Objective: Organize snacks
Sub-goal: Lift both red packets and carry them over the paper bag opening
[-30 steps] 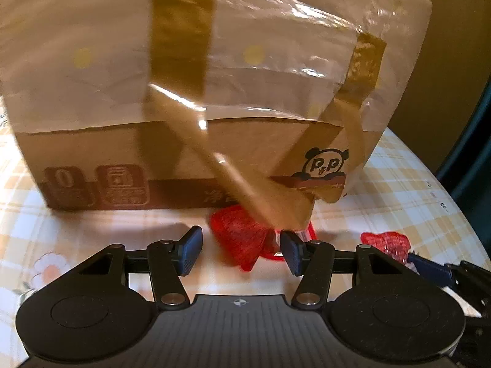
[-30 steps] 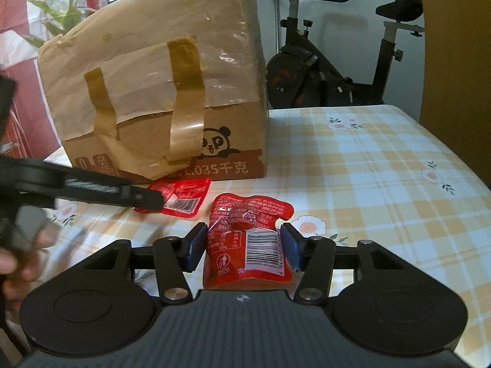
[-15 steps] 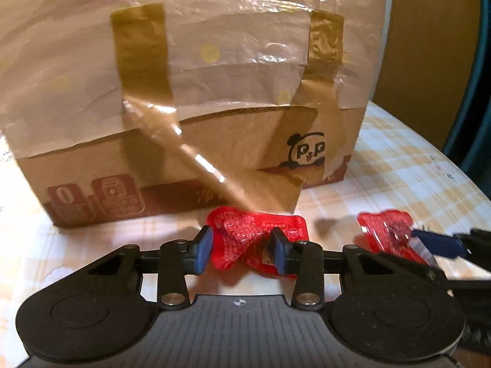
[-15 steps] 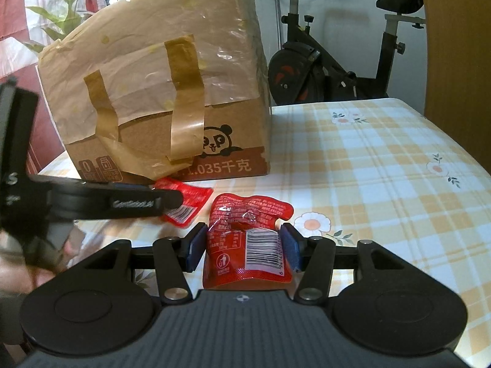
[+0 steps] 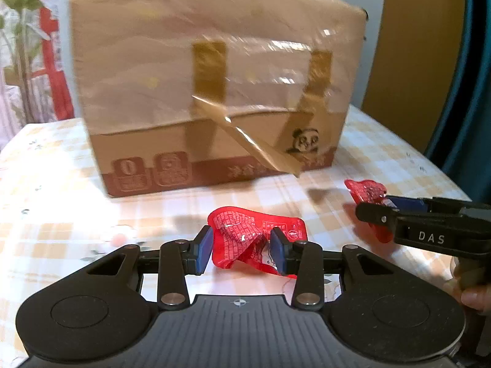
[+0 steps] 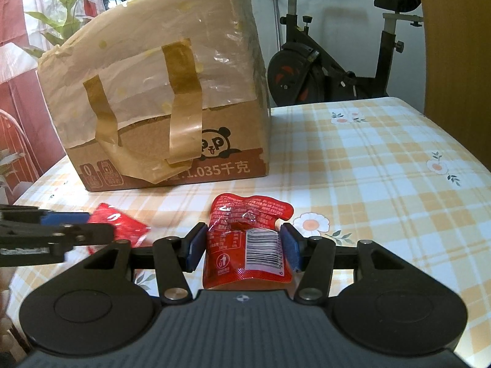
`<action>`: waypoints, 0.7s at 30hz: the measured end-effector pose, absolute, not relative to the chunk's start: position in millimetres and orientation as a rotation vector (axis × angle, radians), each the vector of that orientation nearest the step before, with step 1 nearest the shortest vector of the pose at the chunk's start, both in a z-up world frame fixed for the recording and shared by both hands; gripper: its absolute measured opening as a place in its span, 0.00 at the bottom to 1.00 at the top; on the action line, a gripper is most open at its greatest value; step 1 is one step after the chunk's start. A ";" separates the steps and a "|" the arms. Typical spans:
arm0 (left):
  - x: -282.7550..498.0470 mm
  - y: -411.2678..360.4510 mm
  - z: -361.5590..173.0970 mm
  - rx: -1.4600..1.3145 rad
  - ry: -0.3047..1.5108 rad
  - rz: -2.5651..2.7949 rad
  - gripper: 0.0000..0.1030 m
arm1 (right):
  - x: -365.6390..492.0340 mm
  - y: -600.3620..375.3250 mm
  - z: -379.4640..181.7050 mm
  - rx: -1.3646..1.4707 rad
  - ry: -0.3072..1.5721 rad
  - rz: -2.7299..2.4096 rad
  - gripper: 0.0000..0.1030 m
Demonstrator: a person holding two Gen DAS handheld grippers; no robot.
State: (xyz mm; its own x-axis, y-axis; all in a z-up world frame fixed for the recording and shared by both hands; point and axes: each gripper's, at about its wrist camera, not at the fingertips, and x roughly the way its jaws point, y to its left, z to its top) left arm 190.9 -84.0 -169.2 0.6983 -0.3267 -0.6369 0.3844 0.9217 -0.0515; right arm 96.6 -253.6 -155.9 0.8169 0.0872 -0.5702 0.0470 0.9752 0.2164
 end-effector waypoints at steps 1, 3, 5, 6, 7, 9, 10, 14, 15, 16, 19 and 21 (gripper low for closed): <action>189.7 -75.0 -165.1 0.079 0.683 -0.389 0.41 | 95.6 -252.8 -155.1 0.220 0.610 0.022 0.53; 190.6 -69.3 -158.9 0.060 0.666 -0.373 0.41 | 93.6 -250.5 -152.6 0.205 0.596 0.026 0.53; 187.2 -58.7 -144.7 0.051 0.641 -0.364 0.42 | 91.3 -248.4 -148.9 0.188 0.583 0.021 0.53; 185.9 -54.0 -137.5 0.051 0.622 -0.360 0.42 | 90.4 -248.1 -146.3 0.187 0.577 0.023 0.53; 184.4 -49.4 -130.7 0.051 0.605 -0.359 0.42 | 89.2 -248.5 -142.1 0.194 0.568 0.027 0.53; 184.3 -42.6 -113.7 0.053 0.566 -0.361 0.42 | 86.3 -250.9 -129.6 0.212 0.530 0.036 0.53; 182.9 -39.8 -104.8 0.055 0.536 -0.362 0.42 | 85.0 -250.9 -121.2 0.208 0.506 0.039 0.53; 184.9 -30.2 -65.3 0.085 0.424 -0.363 0.42 | 84.6 -251.4 -75.8 0.189 0.387 0.075 0.53; 187.4 -27.9 -54.5 0.087 0.399 -0.363 0.42 | 86.3 -250.8 -64.4 0.182 0.361 0.087 0.53; 189.0 -26.9 -43.9 0.092 0.373 -0.359 0.42 | 88.4 -250.2 -51.8 0.171 0.331 0.102 0.53; 197.9 -27.0 -16.6 0.108 0.299 -0.356 0.43 | 101.6 -245.5 -15.4 0.131 0.251 0.150 0.53; 210.0 -29.4 -2.9 0.108 0.275 -0.351 0.43 | 113.6 -242.7 2.5 0.113 0.217 0.174 0.53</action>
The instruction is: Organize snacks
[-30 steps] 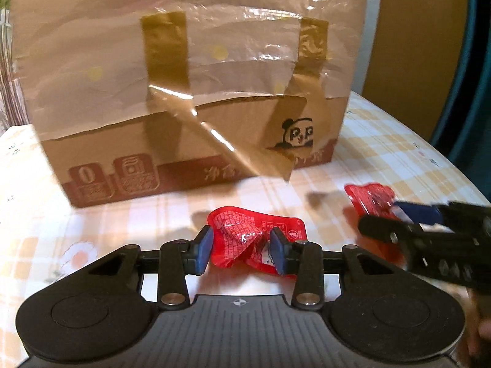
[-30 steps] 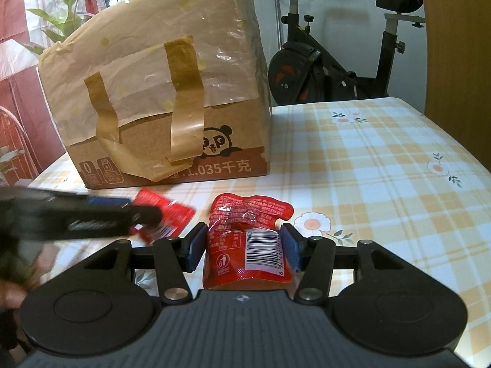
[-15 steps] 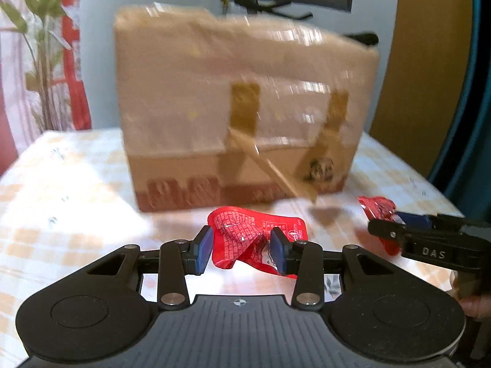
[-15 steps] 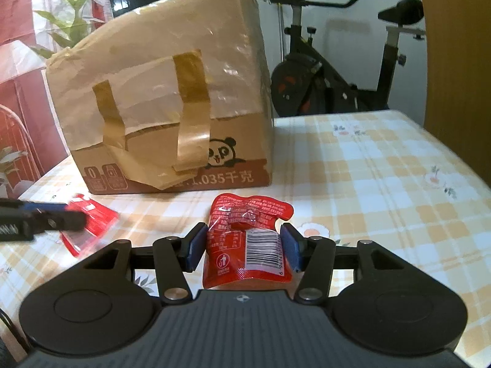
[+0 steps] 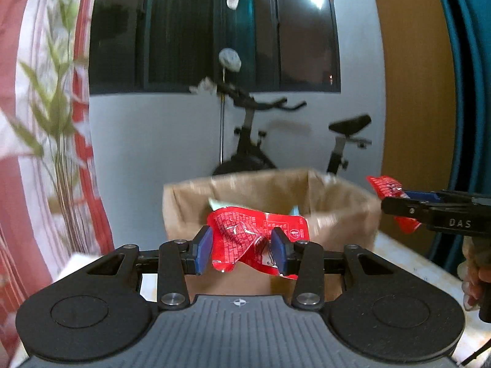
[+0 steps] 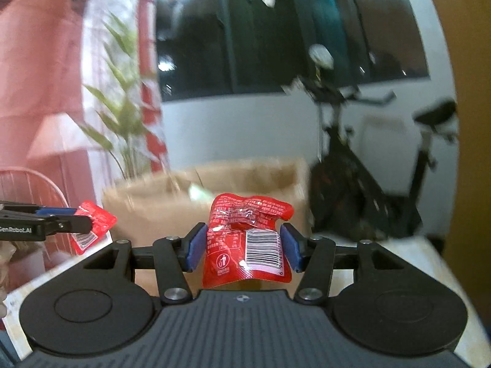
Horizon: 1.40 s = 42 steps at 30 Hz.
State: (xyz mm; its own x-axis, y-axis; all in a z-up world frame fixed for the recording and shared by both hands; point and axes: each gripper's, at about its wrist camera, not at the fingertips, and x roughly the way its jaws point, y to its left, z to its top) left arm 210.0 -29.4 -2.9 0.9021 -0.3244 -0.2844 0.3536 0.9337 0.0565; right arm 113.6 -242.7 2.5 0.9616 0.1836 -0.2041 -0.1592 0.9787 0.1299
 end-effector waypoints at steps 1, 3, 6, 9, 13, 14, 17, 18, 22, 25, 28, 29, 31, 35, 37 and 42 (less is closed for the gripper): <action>217.5 -30.1 4.3 0.100 0.269 -0.344 0.43 | 122.1 -241.2 10.6 0.108 0.205 0.182 0.53; 233.6 -34.1 13.8 0.098 0.254 -0.323 0.43 | 138.3 -238.6 21.0 0.103 0.187 0.198 0.53; 262.0 -47.5 21.2 0.126 0.262 -0.280 0.43 | 171.2 -233.8 27.6 0.076 0.185 0.207 0.53; 292.2 -53.7 24.4 0.130 0.293 -0.249 0.43 | 207.0 -230.4 25.3 0.069 0.224 0.194 0.53; 317.6 -59.3 16.9 0.139 0.332 -0.228 0.44 | 233.2 -230.2 15.6 0.071 0.282 0.173 0.53; 322.0 -61.3 13.6 0.144 0.346 -0.224 0.45 | 237.2 -230.3 13.8 0.072 0.293 0.170 0.53; 329.7 -63.7 2.1 0.161 0.394 -0.223 0.48 | 244.4 -232.2 9.2 0.080 0.332 0.168 0.56; 331.7 -63.3 -1.3 0.165 0.410 -0.226 0.48 | 245.6 -232.3 8.4 0.081 0.344 0.167 0.60; 327.3 -58.8 -3.8 0.176 0.433 -0.221 0.62 | 242.5 -233.8 8.5 0.077 0.374 0.158 0.66; 317.6 -52.0 2.9 0.162 0.425 -0.203 0.70 | 235.8 -236.5 14.3 0.090 0.372 0.144 0.77; 307.3 -44.4 12.2 0.131 0.442 -0.198 0.81 | 228.8 -237.8 21.6 0.107 0.378 0.129 0.78; 303.7 -41.4 15.2 0.123 0.443 -0.196 0.86 | 226.4 -238.6 24.2 0.113 0.383 0.126 0.79; 291.0 -36.0 21.0 0.112 0.433 -0.192 0.87 | 218.7 -238.1 30.4 0.120 0.385 0.123 0.84; 267.2 -25.5 30.1 0.095 0.424 -0.176 0.91 | 197.2 -233.4 43.7 0.114 0.362 0.120 0.91; 255.6 -22.4 33.3 0.089 0.424 -0.171 0.91 | 185.6 -228.2 48.2 0.105 0.361 0.111 0.96; 223.5 -16.6 42.5 0.122 0.404 -0.139 0.92 | 157.7 -212.9 53.7 0.082 0.388 0.075 0.99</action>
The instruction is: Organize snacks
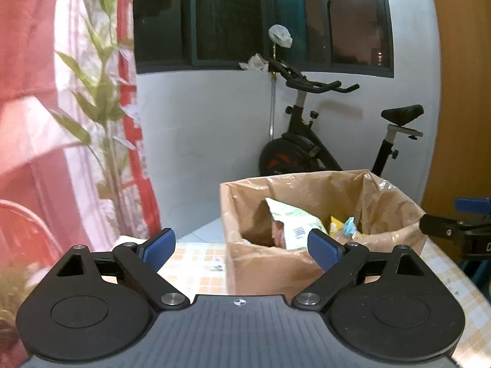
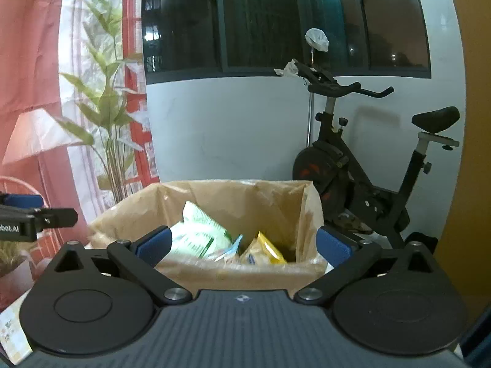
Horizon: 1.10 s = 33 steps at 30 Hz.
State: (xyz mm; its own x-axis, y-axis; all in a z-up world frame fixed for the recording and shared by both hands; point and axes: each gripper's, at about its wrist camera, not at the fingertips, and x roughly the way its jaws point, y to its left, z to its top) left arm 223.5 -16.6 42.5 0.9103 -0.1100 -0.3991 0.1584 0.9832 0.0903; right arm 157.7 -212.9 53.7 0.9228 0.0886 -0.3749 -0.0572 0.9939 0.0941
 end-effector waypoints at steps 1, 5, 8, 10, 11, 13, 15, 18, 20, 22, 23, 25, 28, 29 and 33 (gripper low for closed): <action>216.3 -16.6 44.7 0.137 0.393 -0.132 0.92 | 151.3 -210.3 55.2 0.082 0.391 0.074 0.99; 187.8 -11.3 53.3 0.152 0.357 -0.124 0.92 | 128.1 -202.9 62.3 0.094 0.384 0.076 0.99; 171.1 -5.7 58.3 0.131 0.357 -0.124 0.92 | 110.7 -198.5 67.9 0.102 0.369 0.075 0.99; 161.0 -5.1 61.0 0.132 0.355 -0.113 0.92 | 99.8 -194.7 72.7 0.103 0.363 0.076 0.99; 156.2 -5.4 62.0 0.135 0.352 -0.105 0.92 | 94.6 -192.5 75.1 0.103 0.360 0.075 0.99; 145.5 -6.5 64.0 0.143 0.344 -0.093 0.92 | 84.4 -187.1 79.9 0.093 0.351 0.072 0.99; 135.5 -6.7 67.1 0.145 0.330 -0.088 0.92 | 71.9 -180.7 83.9 0.085 0.338 0.065 1.00; 121.4 -4.7 72.6 0.128 0.319 -0.089 0.92 | 55.6 -172.7 88.4 0.100 0.329 0.065 0.99; 110.7 -2.3 76.4 0.115 0.307 -0.093 0.92 | 45.8 -168.6 91.1 0.116 0.321 0.081 0.99; 100.3 -0.6 79.3 0.114 0.294 -0.084 0.92 | 38.3 -164.4 93.7 0.109 0.312 0.083 1.00; 97.2 -0.3 80.2 0.111 0.289 -0.079 0.92 | 34.7 -162.1 94.8 0.098 0.308 0.076 1.00; 91.7 1.9 82.5 0.101 0.284 -0.071 0.92 | 30.6 -159.2 96.8 0.086 0.305 0.066 1.00; 86.0 3.6 85.0 0.094 0.277 -0.059 0.92 | 25.3 -158.5 97.7 0.110 0.302 0.082 1.00; 84.4 3.4 85.4 0.096 0.274 -0.057 0.92 | 24.8 -158.2 97.7 0.117 0.304 0.088 1.00; 80.6 2.7 86.8 0.104 0.269 -0.060 0.92 | 21.5 -154.4 97.9 0.108 0.306 0.088 1.00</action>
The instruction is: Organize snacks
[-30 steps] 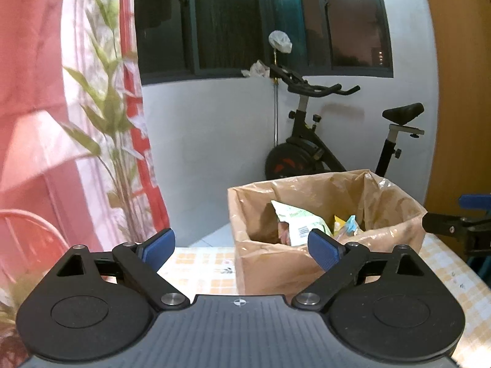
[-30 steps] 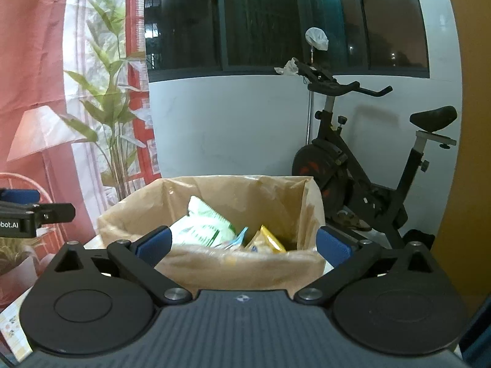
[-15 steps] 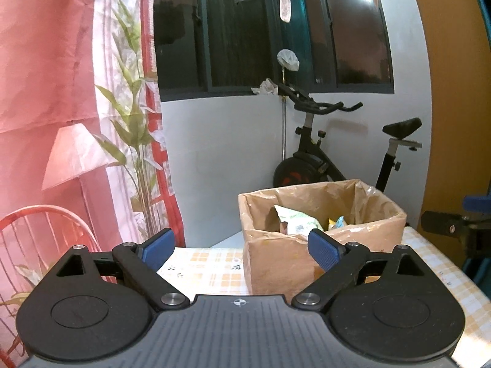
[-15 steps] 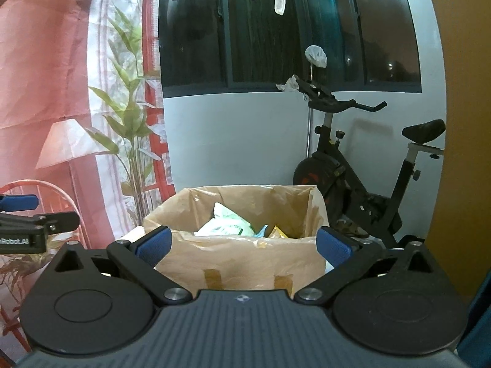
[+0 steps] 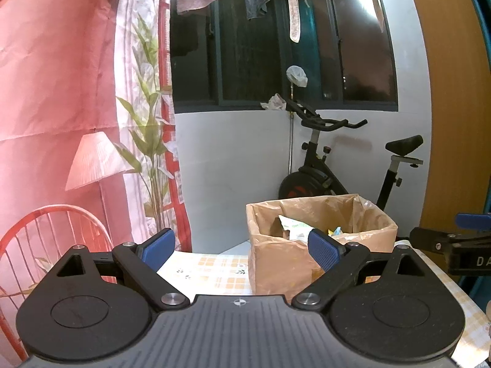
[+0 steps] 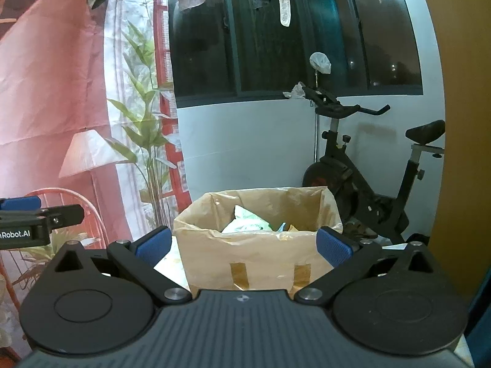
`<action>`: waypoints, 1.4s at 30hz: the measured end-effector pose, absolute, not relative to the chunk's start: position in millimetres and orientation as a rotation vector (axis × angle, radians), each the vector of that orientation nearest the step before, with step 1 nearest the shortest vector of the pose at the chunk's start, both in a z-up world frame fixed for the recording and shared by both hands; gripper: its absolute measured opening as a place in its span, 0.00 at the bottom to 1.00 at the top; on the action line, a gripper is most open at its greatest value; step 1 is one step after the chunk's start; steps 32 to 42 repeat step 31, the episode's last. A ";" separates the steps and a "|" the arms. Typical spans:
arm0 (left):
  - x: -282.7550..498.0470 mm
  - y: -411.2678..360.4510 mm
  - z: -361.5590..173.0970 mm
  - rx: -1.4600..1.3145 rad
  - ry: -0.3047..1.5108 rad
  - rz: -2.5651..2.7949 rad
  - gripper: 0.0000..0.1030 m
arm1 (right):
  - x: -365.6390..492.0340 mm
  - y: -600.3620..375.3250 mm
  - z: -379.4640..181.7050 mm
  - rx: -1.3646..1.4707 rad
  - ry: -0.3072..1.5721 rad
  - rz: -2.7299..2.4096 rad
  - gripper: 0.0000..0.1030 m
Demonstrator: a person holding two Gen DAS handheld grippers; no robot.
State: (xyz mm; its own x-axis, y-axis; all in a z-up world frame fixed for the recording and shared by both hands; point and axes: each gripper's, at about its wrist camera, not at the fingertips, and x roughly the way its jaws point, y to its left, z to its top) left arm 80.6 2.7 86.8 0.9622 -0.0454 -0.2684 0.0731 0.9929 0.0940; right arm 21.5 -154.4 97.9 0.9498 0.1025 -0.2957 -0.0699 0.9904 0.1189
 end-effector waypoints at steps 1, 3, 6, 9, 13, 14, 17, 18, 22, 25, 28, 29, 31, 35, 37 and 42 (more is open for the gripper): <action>80.2 3.4 87.1 0.103 0.268 -0.060 0.92 | 21.3 -153.9 97.9 0.106 0.307 0.088 1.00; 80.5 4.0 87.4 0.100 0.269 -0.056 0.92 | 20.8 -153.7 98.4 0.107 0.307 0.089 1.00; 80.3 5.8 87.3 0.093 0.271 -0.053 0.92 | 19.8 -153.5 98.9 0.102 0.303 0.085 0.99; 79.2 6.3 87.2 0.090 0.271 -0.054 0.92 | 18.5 -153.8 99.5 0.102 0.301 0.081 1.00; 78.2 6.6 87.1 0.088 0.271 -0.058 0.92 | 17.8 -154.7 100.0 0.107 0.300 0.078 1.00; 78.0 6.8 87.1 0.086 0.271 -0.059 0.92 | 18.1 -154.1 100.1 0.107 0.301 0.077 1.00; 77.6 7.1 86.8 0.085 0.271 -0.059 0.92 | 18.3 -154.2 100.2 0.106 0.303 0.073 1.00; 77.5 7.2 86.7 0.085 0.271 -0.059 0.92 | 18.2 -154.3 100.1 0.105 0.303 0.072 1.00; 77.3 7.6 86.3 0.076 0.275 -0.066 0.92 | 18.7 -153.4 100.2 0.105 0.306 0.070 1.00; 76.6 7.0 85.7 0.073 0.275 -0.071 0.92 | 18.8 -153.7 99.1 0.106 0.310 0.070 1.00; 75.7 7.2 85.2 0.071 0.273 -0.077 0.92 | 18.7 -154.3 99.1 0.107 0.311 0.069 1.00; 75.1 6.6 85.1 0.071 0.272 -0.079 0.92 | 18.8 -154.3 99.1 0.108 0.311 0.070 1.00; 74.7 6.0 84.7 0.071 0.273 -0.078 0.92 | 18.8 -154.2 99.1 0.107 0.311 0.070 1.00; 74.7 6.0 84.7 0.071 0.273 -0.078 0.92 | 18.8 -154.2 99.1 0.107 0.311 0.070 1.00; 74.7 6.0 84.7 0.071 0.273 -0.078 0.92 | 18.8 -154.2 99.1 0.107 0.311 0.070 1.00; 74.7 6.0 84.7 0.071 0.273 -0.078 0.92 | 18.8 -154.2 99.1 0.107 0.311 0.070 1.00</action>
